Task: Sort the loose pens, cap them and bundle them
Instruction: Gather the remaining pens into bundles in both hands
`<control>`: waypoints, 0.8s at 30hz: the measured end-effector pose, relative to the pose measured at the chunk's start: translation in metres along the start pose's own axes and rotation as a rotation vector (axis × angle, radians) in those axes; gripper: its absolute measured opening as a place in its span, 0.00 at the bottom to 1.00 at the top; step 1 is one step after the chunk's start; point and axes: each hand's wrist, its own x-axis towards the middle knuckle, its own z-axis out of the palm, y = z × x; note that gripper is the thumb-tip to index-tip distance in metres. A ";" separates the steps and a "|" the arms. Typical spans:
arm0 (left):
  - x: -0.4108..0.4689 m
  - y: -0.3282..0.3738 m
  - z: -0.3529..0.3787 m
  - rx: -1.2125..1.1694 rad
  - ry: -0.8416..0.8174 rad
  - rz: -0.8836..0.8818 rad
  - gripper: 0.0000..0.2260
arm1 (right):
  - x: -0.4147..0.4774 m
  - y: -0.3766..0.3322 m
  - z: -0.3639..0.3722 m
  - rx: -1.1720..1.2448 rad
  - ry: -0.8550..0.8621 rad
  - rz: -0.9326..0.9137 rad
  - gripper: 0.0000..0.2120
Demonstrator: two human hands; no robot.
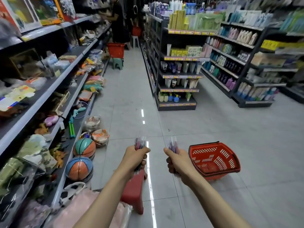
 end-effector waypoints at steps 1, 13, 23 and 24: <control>0.014 0.005 0.003 -0.006 0.007 -0.009 0.08 | 0.013 -0.003 -0.001 -0.009 0.009 0.006 0.12; 0.214 0.041 0.075 -0.047 0.112 -0.125 0.07 | 0.246 -0.051 -0.053 -0.055 -0.113 0.040 0.13; 0.355 0.104 0.096 -0.172 0.343 -0.135 0.08 | 0.432 -0.150 -0.046 -0.252 -0.351 0.050 0.14; 0.369 0.109 0.091 -0.187 0.365 -0.138 0.08 | 0.449 -0.158 -0.037 -0.263 -0.376 0.050 0.14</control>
